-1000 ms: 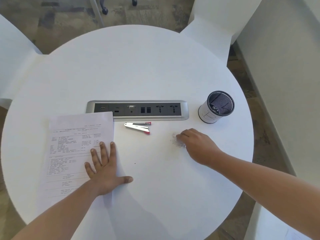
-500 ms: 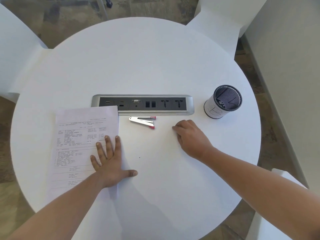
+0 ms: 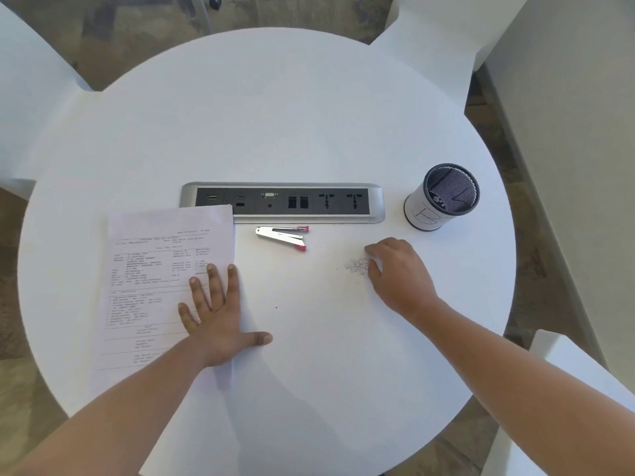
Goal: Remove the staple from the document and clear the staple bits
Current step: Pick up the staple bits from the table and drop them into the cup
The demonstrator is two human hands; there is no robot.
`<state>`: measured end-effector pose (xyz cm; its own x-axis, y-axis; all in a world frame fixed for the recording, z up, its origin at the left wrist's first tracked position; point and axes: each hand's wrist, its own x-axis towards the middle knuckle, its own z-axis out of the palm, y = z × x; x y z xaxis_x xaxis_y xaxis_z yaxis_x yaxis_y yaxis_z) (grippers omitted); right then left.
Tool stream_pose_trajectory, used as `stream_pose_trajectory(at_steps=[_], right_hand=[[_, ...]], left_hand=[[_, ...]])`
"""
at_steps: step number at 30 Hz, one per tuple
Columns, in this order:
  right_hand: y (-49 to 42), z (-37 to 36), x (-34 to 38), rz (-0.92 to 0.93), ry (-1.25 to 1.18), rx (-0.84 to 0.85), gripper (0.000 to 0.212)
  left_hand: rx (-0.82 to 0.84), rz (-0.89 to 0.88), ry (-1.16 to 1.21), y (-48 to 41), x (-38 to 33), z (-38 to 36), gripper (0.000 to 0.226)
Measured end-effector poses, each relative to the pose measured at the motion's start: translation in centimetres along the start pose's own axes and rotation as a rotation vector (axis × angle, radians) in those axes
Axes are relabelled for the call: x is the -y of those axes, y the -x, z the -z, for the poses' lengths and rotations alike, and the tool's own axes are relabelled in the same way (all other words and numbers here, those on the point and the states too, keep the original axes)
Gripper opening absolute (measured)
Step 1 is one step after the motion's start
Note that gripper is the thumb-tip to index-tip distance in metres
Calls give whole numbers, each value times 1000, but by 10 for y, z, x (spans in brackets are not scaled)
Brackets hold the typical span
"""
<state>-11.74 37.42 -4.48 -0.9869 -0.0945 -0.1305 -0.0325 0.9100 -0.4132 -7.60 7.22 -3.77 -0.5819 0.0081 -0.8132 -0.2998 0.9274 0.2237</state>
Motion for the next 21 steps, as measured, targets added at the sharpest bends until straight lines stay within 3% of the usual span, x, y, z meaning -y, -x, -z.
stream_pose_trajectory(at_steps=[6, 11, 15, 19, 21], right_hand=[[-1, -3, 9, 163, 71, 90, 24], [-4, -4, 8, 295, 142, 62, 6], [-7, 11, 2, 173, 93, 141, 12], [-6, 27, -9, -60, -22, 37, 26], [-5, 28, -10, -92, 5, 97, 27]], left_hand=[[-7, 1, -10, -1, -1, -1, 142], [-15, 3, -11, -1, -1, -1, 143], [-22, 6, -13, -3, 0, -2, 144], [-21, 7, -8, -4, 0, -2, 145], [-22, 4, -7, -4, 1, -2, 145]])
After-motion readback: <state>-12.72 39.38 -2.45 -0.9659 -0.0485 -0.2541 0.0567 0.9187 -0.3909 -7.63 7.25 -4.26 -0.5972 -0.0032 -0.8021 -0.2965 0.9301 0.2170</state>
